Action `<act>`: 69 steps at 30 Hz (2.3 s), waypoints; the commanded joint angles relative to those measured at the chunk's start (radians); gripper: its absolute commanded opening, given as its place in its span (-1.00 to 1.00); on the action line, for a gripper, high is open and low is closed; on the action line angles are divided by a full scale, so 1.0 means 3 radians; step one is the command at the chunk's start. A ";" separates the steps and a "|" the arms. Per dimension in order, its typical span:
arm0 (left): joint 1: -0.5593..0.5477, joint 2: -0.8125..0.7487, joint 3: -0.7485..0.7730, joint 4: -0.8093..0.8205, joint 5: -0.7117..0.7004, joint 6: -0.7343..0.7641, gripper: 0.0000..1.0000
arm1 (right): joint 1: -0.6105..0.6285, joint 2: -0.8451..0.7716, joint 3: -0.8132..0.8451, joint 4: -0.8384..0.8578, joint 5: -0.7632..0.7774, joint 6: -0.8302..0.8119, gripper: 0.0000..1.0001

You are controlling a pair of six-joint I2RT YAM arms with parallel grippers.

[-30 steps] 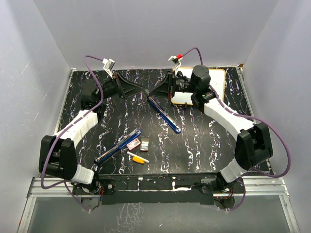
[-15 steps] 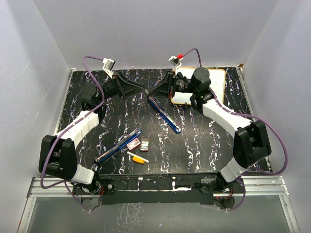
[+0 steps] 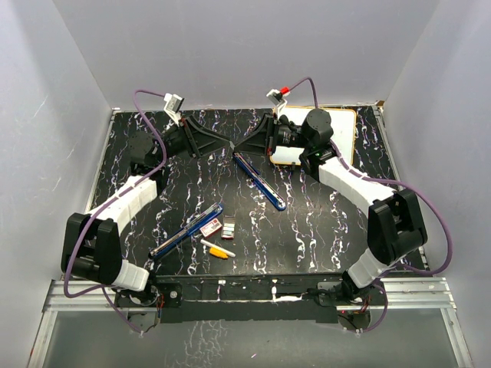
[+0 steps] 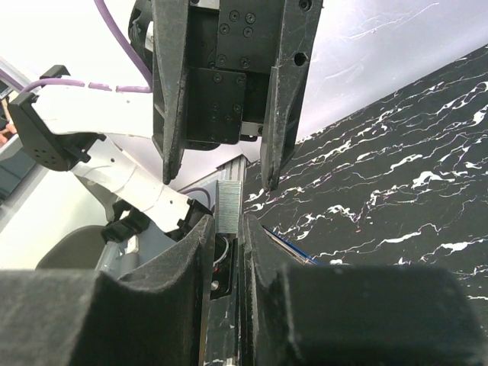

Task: Load the staples into the stapler

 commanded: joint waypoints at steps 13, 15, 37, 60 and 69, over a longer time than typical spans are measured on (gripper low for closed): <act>-0.0039 -0.0088 0.0026 -0.0031 -0.0046 0.0184 -0.21 | 0.0021 -0.0004 -0.0058 0.0329 0.0058 0.0090 -0.69; -0.0037 -0.0088 0.0024 -0.0053 -0.0055 0.0199 -0.24 | 0.0020 -0.0003 -0.0062 0.0331 0.0059 0.0090 -0.69; -0.0037 -0.0099 0.0053 -0.0191 -0.0066 0.0322 -0.47 | 0.0021 -0.0017 -0.0083 0.0373 0.0060 0.0106 -0.68; -0.0039 -0.0103 0.0093 -0.0269 -0.0056 0.0425 -0.68 | 0.0024 -0.0007 -0.0096 0.0377 0.0091 0.0106 -0.65; -0.0037 -0.0093 0.0138 -0.0333 -0.0056 0.0467 -0.75 | 0.0047 0.0002 -0.0101 0.0367 0.0100 0.0100 -0.59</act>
